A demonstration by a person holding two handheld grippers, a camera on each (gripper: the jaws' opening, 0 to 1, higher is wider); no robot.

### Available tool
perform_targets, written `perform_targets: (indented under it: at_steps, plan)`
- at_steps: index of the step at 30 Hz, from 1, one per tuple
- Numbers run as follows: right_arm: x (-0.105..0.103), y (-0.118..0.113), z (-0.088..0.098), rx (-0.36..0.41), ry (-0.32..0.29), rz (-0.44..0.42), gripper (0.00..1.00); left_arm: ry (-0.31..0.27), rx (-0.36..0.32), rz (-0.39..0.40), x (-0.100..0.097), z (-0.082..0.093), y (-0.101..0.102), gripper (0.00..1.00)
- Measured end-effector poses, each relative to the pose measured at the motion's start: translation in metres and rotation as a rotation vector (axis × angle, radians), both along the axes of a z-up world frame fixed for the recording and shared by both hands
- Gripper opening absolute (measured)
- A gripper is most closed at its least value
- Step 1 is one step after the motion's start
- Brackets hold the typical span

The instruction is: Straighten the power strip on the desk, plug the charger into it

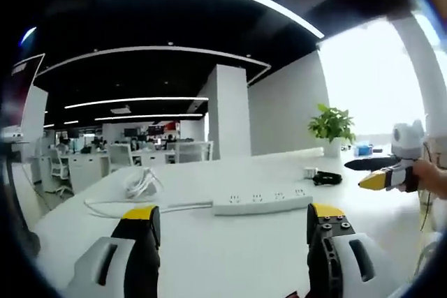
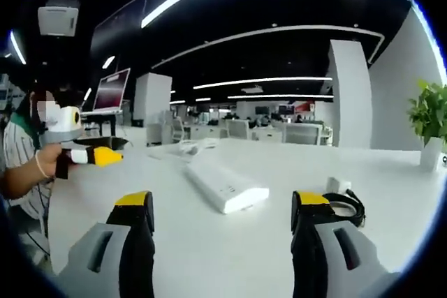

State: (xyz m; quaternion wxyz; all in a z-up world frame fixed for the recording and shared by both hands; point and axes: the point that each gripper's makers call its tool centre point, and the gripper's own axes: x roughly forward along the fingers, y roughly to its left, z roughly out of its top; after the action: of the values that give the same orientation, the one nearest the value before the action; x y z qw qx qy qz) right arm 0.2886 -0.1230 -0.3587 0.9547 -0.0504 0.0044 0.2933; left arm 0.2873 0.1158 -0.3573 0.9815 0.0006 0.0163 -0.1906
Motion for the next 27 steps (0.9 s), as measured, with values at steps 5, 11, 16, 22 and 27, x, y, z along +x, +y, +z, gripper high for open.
perform_targets:
  at_steps: [5,11,16,22,27]
  plan:
    - [0.016,-0.003,0.003,-0.058,-0.014,-0.012,0.80,-0.029,0.033,-0.103,0.015,0.004,-0.013,0.81]
    - [0.025,0.006,-0.005,-0.087,0.002,0.013,0.86,-0.069,0.023,-0.180,0.037,0.010,-0.025,0.87]
    - [0.025,0.026,-0.007,-0.051,-0.007,0.080,0.98,-0.121,0.096,-0.197,0.049,0.011,-0.032,0.96]
    - [0.036,0.028,-0.012,-0.163,-0.015,0.058,0.99,-0.068,0.091,-0.212,0.064,0.002,-0.035,0.99]
    - [0.047,0.030,-0.015,-0.144,0.026,0.054,1.00,-0.034,0.129,-0.207,0.082,-0.005,-0.031,0.99]
